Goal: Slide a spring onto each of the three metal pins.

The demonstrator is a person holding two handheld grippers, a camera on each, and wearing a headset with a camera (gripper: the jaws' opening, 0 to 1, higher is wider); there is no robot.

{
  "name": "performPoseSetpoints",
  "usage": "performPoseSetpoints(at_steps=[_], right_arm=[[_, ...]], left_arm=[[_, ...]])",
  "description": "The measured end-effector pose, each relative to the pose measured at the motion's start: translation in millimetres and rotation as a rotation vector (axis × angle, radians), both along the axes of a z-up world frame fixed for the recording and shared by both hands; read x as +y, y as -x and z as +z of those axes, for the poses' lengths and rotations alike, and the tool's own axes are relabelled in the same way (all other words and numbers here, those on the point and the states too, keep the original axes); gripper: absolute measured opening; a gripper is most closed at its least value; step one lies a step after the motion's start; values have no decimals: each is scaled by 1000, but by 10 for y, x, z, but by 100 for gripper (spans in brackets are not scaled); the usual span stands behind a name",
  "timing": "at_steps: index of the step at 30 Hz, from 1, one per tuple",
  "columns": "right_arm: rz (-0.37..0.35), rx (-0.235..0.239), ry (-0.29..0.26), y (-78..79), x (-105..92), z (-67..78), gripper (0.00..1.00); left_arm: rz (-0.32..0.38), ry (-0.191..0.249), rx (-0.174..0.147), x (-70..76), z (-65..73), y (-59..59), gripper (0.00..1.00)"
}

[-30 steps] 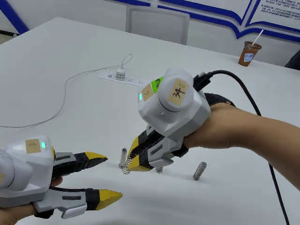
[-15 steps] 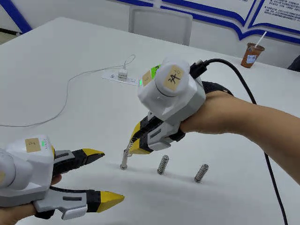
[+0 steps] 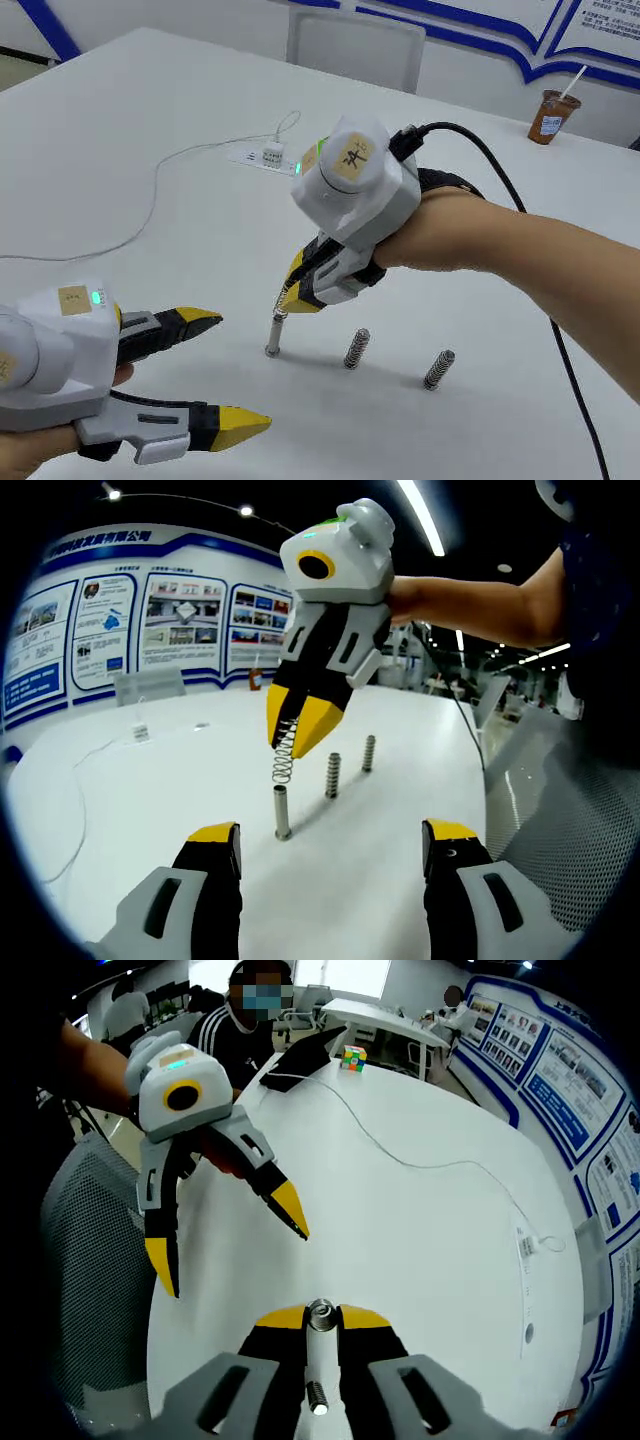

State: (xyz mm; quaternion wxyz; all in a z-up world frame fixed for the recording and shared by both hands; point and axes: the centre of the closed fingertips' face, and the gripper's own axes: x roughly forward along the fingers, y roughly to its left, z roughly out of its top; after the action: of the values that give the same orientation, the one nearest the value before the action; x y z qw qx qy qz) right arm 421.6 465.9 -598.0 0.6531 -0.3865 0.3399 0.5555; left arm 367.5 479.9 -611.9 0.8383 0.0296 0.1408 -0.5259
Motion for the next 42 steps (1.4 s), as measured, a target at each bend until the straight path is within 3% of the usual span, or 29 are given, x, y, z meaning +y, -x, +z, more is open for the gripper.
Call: performPoseSetpoints(at_steps=[15, 28, 42], right_arm=[[-5, 37, 36, -12, 1, -163, 12], [-7, 72, 103, -24, 16, -448, 12], [-42, 72, 135, -40, -30, -658, 12]], left_arm=[[2, 5, 8, 4, -29, -4, 79], [-4, -5, 8, -7, -46, -8, 79], [-12, -12, 14, -24, -64, -19, 78]])
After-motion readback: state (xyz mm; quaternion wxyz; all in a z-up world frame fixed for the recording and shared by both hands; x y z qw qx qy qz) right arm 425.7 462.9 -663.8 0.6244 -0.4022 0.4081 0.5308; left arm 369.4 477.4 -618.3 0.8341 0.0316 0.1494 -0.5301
